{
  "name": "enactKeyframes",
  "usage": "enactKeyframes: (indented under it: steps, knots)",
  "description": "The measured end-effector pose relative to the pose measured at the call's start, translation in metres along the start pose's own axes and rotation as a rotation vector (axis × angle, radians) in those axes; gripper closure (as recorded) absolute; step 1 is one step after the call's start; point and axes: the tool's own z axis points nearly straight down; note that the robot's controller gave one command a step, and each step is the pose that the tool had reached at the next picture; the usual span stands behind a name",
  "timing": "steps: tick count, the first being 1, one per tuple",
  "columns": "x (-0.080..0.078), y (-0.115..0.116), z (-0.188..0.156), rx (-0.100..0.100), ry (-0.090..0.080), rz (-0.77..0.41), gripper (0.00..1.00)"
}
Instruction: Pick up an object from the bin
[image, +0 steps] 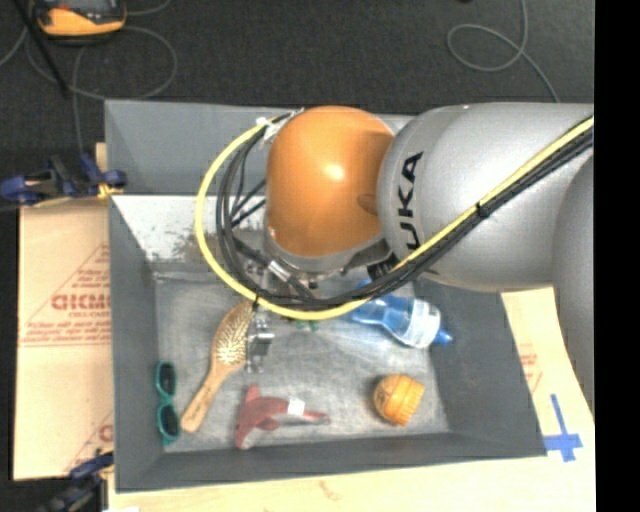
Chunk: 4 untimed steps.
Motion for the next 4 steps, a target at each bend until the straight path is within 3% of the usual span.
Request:
enactKeyframes:
  steps: [1,2,3,4]
  knots:
    - [-0.007,0.002,0.052,0.000,-0.007,-0.035,0.00]
    - [-0.028,-0.015,0.153,-0.010,-0.034,-0.341,1.00]
    - [-0.028,-0.015,0.153,-0.010,-0.034,-0.340,1.00]
    - [-0.056,0.011,0.029,0.000,0.000,-0.445,1.00]
